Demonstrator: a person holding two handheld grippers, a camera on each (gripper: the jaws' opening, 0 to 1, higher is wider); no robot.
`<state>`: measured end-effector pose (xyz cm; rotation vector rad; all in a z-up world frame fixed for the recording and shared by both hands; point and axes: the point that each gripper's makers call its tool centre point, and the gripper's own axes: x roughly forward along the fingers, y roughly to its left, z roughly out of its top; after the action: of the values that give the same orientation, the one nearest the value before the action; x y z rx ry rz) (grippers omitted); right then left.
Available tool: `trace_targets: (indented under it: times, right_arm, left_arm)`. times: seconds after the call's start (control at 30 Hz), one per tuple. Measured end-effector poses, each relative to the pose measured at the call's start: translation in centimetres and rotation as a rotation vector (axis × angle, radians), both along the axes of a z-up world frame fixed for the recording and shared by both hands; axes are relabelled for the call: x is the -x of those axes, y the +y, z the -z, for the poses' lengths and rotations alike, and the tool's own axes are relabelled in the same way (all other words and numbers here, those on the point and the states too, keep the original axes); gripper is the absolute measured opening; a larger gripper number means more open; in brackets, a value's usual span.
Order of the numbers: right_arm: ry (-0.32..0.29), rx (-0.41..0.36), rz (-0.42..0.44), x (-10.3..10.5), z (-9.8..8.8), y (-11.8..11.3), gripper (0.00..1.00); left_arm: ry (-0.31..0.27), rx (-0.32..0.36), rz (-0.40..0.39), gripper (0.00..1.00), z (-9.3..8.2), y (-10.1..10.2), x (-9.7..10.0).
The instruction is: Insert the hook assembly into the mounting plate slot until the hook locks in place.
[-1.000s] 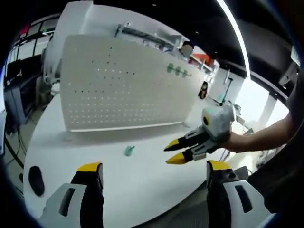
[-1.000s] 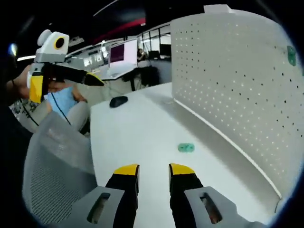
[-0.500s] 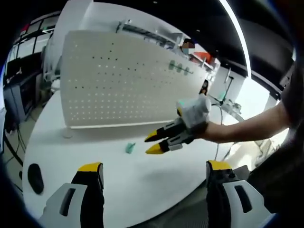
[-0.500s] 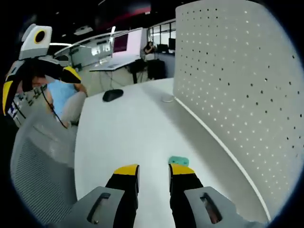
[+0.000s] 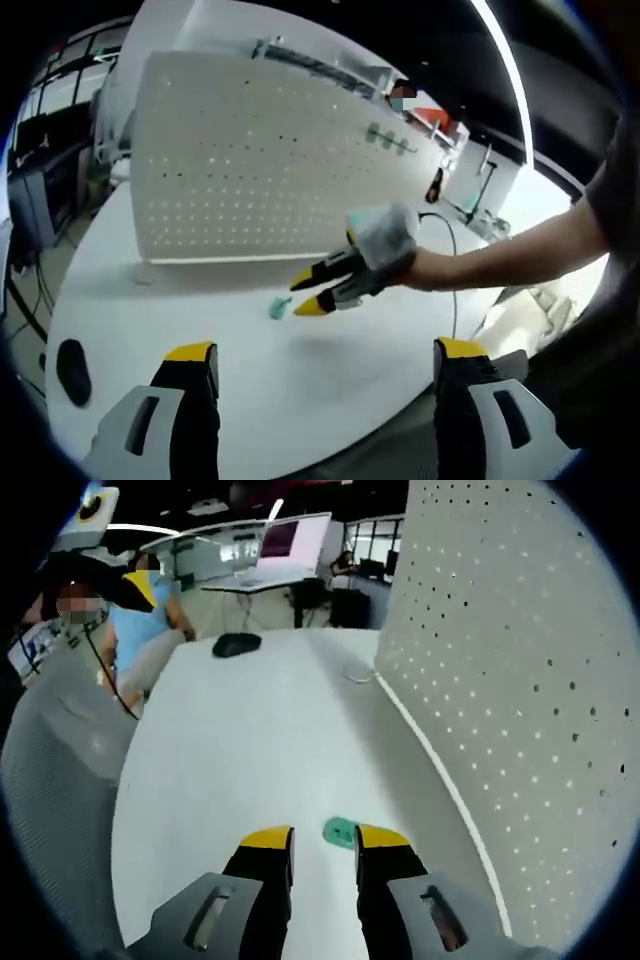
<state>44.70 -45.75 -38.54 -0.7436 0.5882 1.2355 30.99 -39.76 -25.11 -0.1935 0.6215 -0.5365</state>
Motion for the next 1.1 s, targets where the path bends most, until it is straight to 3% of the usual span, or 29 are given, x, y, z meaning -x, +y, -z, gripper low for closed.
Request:
trace_targets:
  times: [0.27,0.77,0.9,1.0,1.1]
  right_arm:
    - [-0.053,0.088,-0.115,-0.5,1.4,0.9,0.22]
    - [-0.067,0.152,-0.177,-1.6,2.8,0.7,0.07]
    - [-0.064,0.145,-0.122,-2.2,2.5,0.4,0.05]
    - [-0.021,0.105,-0.015,-2.9,1.8,0.2,0.00]
    - [0.001,0.104,0.001,-2.9,2.0,-0.1,0.00]
  left_arm:
    - [0.012,0.008,-0.014,0.90,0.2,0.4,0.0]
    - [0.024,0.014,-0.025,0.89,0.5,0.5,-0.1]
    - [0.025,0.014,-0.022,0.89,0.5,0.3,-0.2]
    - [0.022,0.013,-0.018,0.89,0.4,0.1,-0.3]
    - [0.020,0.015,-0.016,0.89,0.4,0.0,-0.3]
